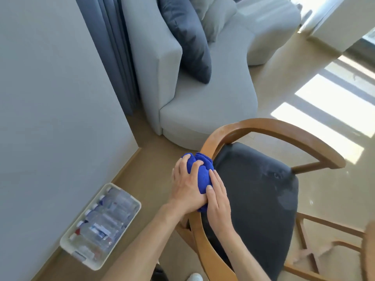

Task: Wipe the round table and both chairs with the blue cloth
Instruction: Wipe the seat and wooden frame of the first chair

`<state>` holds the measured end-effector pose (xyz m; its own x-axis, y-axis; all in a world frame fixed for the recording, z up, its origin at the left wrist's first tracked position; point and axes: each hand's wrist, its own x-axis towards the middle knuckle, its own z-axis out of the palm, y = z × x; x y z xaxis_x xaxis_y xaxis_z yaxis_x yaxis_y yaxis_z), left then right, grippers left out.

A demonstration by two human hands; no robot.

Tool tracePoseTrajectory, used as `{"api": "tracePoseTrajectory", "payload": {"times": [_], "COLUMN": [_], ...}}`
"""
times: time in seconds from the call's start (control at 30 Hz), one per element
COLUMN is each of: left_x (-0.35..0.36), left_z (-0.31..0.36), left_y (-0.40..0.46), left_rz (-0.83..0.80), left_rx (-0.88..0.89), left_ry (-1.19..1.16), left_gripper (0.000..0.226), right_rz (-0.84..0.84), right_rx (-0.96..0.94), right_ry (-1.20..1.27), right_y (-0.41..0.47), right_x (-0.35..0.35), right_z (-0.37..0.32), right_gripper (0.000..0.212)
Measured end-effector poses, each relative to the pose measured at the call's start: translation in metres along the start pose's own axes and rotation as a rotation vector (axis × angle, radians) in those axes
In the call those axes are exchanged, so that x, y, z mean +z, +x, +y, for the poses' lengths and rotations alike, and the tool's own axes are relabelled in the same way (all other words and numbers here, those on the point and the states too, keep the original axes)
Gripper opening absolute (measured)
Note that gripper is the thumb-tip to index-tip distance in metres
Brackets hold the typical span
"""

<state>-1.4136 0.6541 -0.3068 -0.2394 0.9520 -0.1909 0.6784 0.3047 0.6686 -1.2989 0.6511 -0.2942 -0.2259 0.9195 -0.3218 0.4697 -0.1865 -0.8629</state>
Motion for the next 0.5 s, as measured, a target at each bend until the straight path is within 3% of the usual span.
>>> {"api": "tracePoseTrajectory", "payload": {"times": [0.07, 0.17, 0.33, 0.5], "left_x": [-0.020, -0.046, -0.059, -0.077], "left_z": [-0.009, -0.022, -0.026, -0.019], "left_y": [0.003, 0.013, 0.029, 0.028], "left_rz": [-0.129, -0.149, -0.313, -0.336], "left_rx": [-0.041, -0.194, -0.376, -0.354], "left_ry": [-0.302, -0.666, -0.624, -0.399], "left_gripper": [0.066, 0.067, 0.077, 0.068], "right_rz": [-0.009, -0.053, -0.119, -0.040], "right_rx": [0.008, -0.046, -0.142, -0.109], "right_ry": [-0.026, -0.166, -0.370, -0.630], "right_y": [0.002, 0.001, 0.004, -0.010], "right_x": [-0.002, -0.004, -0.015, -0.010], "right_z": [0.000, -0.003, -0.003, 0.000], "right_gripper": [0.056, 0.071, 0.089, 0.080]}}
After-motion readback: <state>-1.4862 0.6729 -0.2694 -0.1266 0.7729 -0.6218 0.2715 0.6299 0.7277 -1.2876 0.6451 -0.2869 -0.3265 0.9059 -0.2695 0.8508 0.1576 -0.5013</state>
